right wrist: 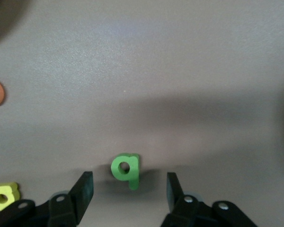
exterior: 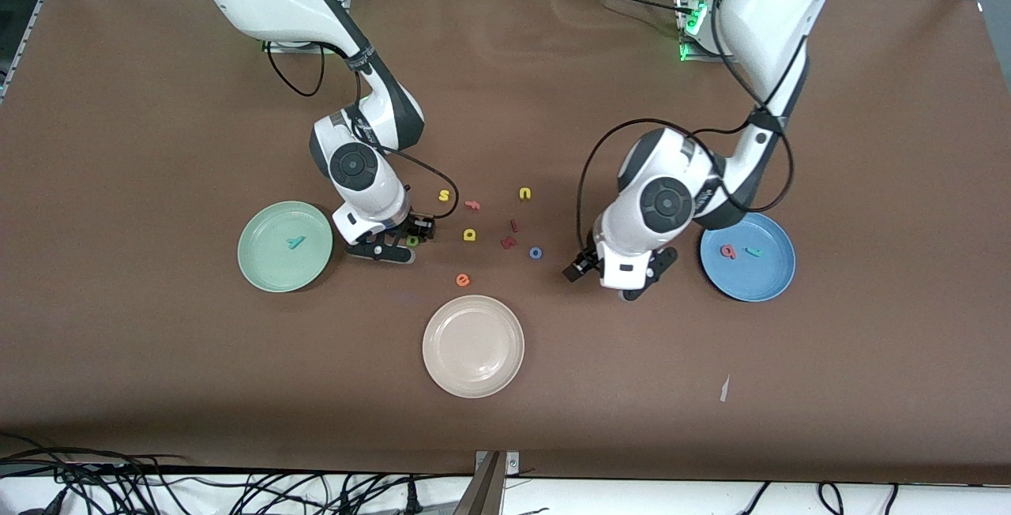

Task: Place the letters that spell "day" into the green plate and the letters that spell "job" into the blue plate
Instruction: 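Grasp the blue o with the left gripper while the right gripper grasps the green q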

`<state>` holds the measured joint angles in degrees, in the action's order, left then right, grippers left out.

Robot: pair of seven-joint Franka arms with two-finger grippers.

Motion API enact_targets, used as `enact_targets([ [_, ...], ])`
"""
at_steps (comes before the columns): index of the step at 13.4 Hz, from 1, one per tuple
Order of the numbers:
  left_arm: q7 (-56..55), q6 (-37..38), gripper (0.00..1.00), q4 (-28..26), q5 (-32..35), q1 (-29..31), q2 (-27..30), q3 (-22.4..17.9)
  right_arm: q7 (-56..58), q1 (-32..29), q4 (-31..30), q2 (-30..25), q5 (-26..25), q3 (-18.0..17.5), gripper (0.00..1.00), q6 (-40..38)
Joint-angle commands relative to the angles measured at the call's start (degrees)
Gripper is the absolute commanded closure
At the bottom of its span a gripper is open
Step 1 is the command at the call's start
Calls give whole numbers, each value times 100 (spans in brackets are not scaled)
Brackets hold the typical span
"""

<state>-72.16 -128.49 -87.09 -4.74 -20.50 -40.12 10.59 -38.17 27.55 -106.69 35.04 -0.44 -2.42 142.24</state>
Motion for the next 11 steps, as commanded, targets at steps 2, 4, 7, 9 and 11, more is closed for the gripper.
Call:
enact_targets([
  [2,-1209,-475,0,166,532,-532,-337,-101,-129,84,131,196,-167,39,33,103],
  [4,-1842,-528,0,201,1104,-717,-548,-101,-129,84,131,205,-176,39,41,103],
  [7,-2187,-528,2,210,1265,-876,-724,-101,-129,84,131,205,-290,39,60,103],
  [9,-2337,-528,6,227,1265,-920,-795,-101,-120,76,131,205,-299,39,71,103],
  [11,-2355,-528,9,236,1247,-929,-830,-92,-103,67,131,196,-325,48,75,103],
])
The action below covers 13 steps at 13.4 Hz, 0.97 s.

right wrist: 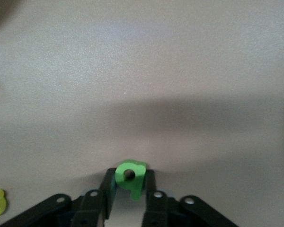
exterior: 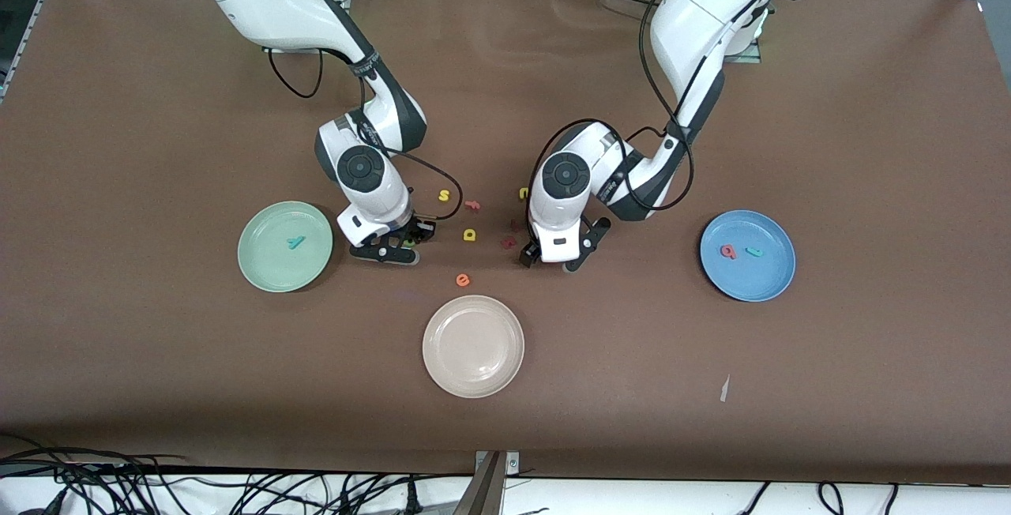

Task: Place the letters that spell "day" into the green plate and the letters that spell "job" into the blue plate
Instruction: 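Drop the q on the green plate while the left gripper lifts the o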

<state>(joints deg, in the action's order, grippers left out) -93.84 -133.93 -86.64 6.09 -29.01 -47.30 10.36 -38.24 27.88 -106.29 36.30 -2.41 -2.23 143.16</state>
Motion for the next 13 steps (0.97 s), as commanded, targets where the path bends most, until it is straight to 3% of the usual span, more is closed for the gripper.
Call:
enact_targets([
  [1,-213,25,9,253,155,-104,-130,-69,-43,16,99,44,-163,47,76,-16],
  [3,-397,25,11,551,182,-227,-349,-86,228,7,91,-175,-199,231,76,-243],
  [6,-407,25,15,596,182,-228,-412,-86,1036,-2,170,-597,-164,565,76,-1209],
  [8,-407,25,23,596,182,-228,-420,-86,1703,-2,144,-817,-129,854,76,-1588],
  [13,-398,34,70,596,182,-219,-420,-86,3094,-37,-426,-1230,-67,1567,76,-1591],
])
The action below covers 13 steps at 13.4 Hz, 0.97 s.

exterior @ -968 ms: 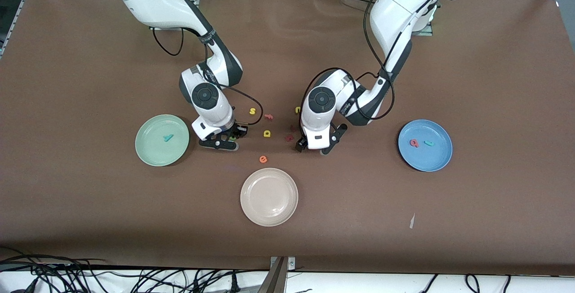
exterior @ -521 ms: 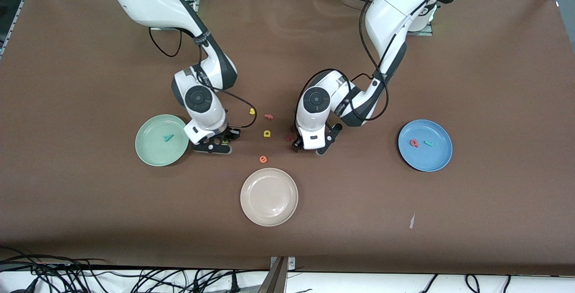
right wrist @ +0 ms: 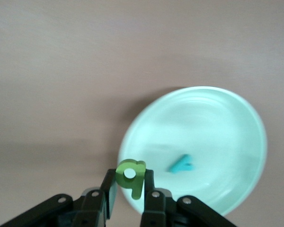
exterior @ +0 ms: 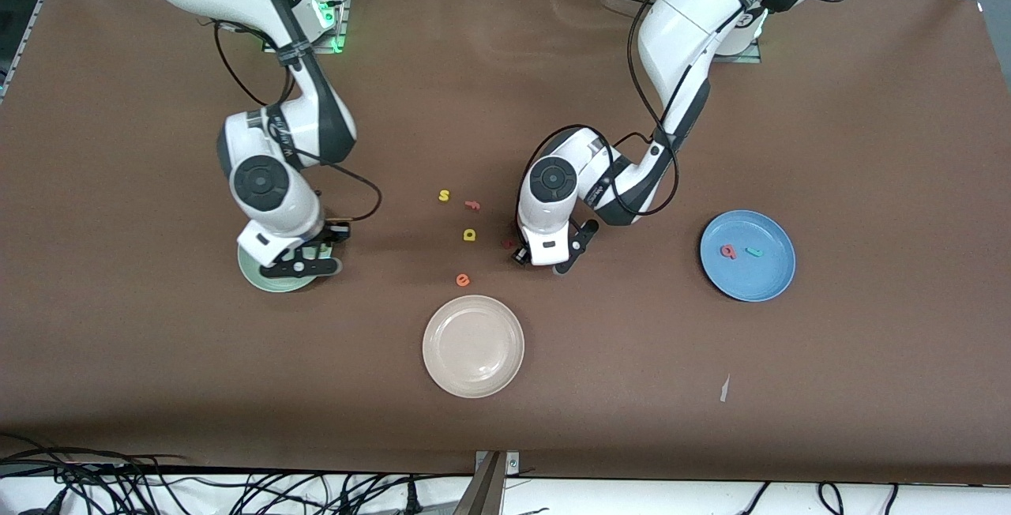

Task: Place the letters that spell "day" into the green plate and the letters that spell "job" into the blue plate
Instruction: 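Drop the q on the green plate while the left gripper lifts the o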

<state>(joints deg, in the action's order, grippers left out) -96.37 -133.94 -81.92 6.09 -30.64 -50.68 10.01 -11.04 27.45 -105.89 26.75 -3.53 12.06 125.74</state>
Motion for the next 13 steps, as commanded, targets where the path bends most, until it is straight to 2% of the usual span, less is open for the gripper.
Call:
enact_targets([
  [1,-154,35,76,123,182,-56,-82,-52,453,6,-642,-319,46,191,76,335],
  [3,-110,35,89,123,190,-48,-82,-52,471,6,-766,-364,46,200,74,495],
  [4,-92,43,93,123,199,-21,-74,-52,462,6,-766,-364,46,200,61,495],
  [5,-66,87,95,123,199,5,-30,-52,445,6,-758,-372,54,200,35,495],
  [7,126,262,96,141,217,206,110,-34,427,6,-749,-364,282,200,22,460],
  [10,959,1122,99,89,120,549,496,27,-36,32,-731,-364,440,130,21,451],
  [13,2014,1782,100,-183,59,1040,979,185,-1536,68,-705,-337,661,-457,21,556],
])
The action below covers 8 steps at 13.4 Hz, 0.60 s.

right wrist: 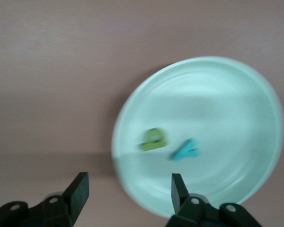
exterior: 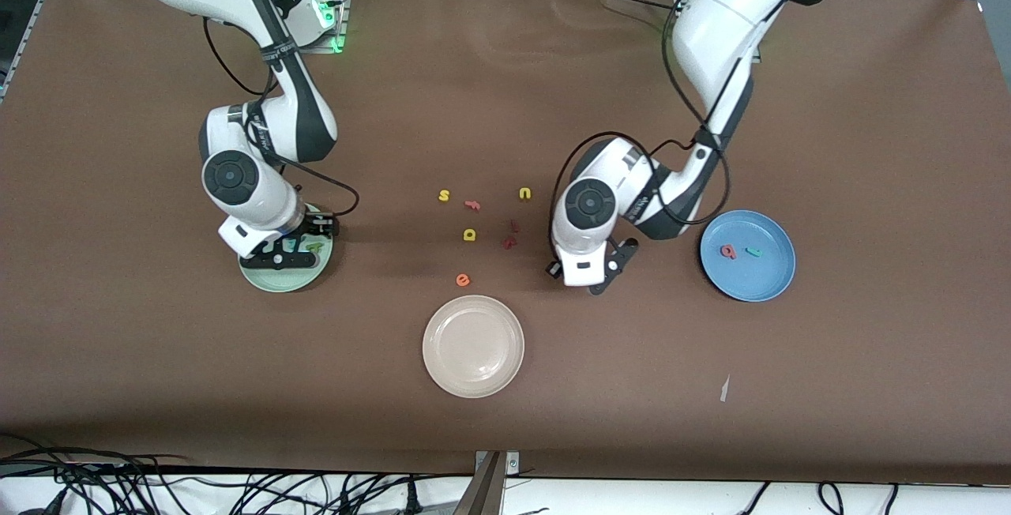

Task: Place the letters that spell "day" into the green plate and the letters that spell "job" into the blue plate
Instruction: 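Carry the blue o to the blue plate and release it with the left gripper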

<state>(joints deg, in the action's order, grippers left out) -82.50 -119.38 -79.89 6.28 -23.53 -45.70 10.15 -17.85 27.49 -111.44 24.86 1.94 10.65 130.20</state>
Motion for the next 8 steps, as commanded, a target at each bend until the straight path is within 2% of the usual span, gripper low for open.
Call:
enact_targets([
  [1,969,397,100,-614,-21,567,700,250,-1304,90,-159,-139,114,-518,21,198],
  [3,1821,406,100,-1237,-109,1146,1228,426,-2000,177,-150,-104,114,-757,21,330],
  [5,2848,415,100,-1712,-110,1726,1580,506,-2423,431,-124,-51,114,-775,21,462],
  [8,4535,415,100,-2267,-110,2544,1897,497,-2942,801,445,273,105,-775,18,489],
])
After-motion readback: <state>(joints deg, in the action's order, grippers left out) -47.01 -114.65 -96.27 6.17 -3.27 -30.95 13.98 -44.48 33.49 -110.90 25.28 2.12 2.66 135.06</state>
